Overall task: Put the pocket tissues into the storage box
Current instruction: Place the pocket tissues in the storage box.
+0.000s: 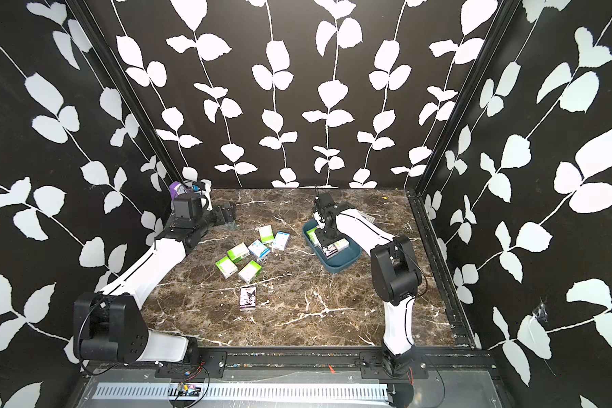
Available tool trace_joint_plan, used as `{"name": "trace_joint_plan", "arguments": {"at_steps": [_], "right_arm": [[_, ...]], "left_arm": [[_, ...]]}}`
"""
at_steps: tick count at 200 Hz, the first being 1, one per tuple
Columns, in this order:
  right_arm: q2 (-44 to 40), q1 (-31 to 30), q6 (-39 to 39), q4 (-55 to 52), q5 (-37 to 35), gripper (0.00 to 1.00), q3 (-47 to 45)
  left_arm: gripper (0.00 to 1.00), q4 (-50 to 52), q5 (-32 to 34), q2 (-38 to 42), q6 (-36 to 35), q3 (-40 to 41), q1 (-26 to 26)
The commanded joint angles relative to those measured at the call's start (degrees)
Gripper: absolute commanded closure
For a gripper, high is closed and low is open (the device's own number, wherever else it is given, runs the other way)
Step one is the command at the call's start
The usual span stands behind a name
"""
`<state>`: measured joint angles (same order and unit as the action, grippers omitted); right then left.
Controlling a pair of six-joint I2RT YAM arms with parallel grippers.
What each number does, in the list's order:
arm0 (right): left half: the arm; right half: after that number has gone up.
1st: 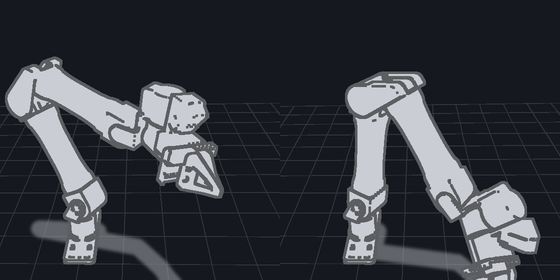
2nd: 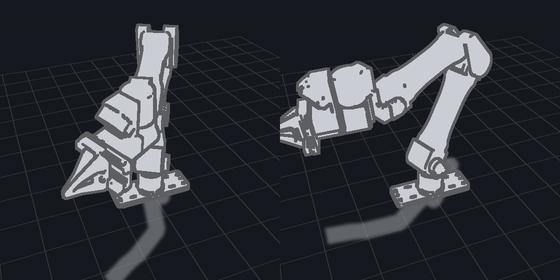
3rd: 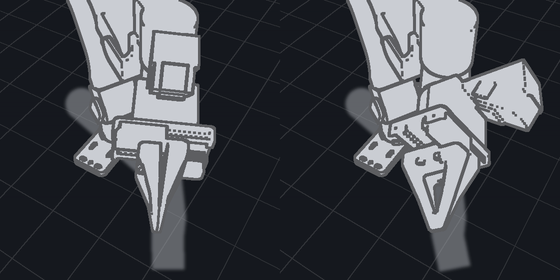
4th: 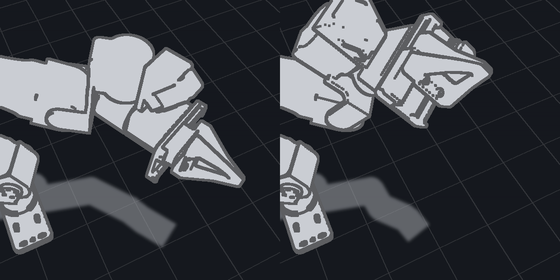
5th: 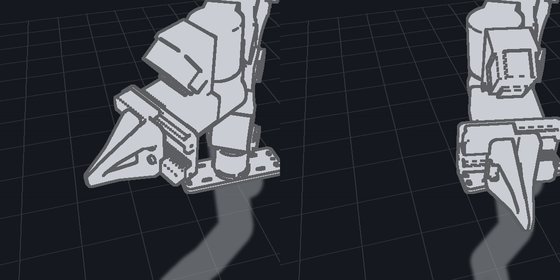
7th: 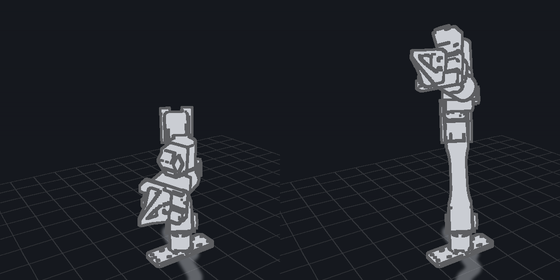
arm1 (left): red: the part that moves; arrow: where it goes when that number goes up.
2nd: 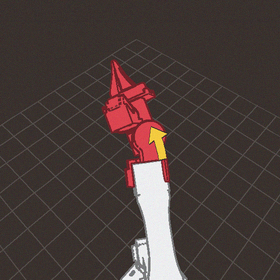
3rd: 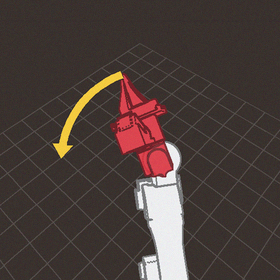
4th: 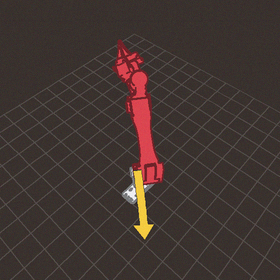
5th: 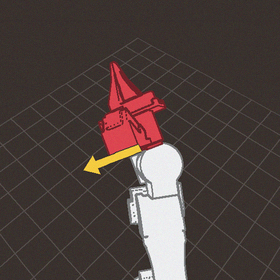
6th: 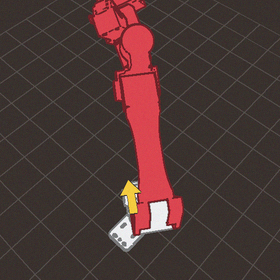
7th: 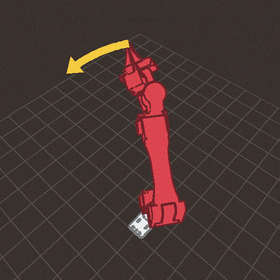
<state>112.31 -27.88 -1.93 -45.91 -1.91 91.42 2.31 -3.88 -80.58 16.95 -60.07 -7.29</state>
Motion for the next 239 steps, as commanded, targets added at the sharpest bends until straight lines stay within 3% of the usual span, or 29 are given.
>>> {"name": "trace_joint_plan", "arguments": {"at_steps": [1, 61, 188, 239], "right_arm": [[-1.6, -1.0, -1.6, -1.3, 1.1, 0.69, -3.1], [-0.6, -2.0, -2.5, 0.2, 1.7, 0.73, -5.2], [6.7, -0.9, 2.1, -3.1, -3.2, 0.74, 2.8], [4.8, -0.9, 2.4, -2.7, -1.5, 0.68, 4.0]], "left_arm": [[0.01, -0.2, -0.4, 0.8, 0.2, -0.3, 0.4], [0.01, -0.5, -0.5, 0.9, 0.3, -0.1, 0.3], [0.01, 0.0, 0.2, 1.1, -0.5, -0.8, 0.3], [0.01, -0.1, -0.2, 0.9, -0.2, -1.1, 0.3]]}}
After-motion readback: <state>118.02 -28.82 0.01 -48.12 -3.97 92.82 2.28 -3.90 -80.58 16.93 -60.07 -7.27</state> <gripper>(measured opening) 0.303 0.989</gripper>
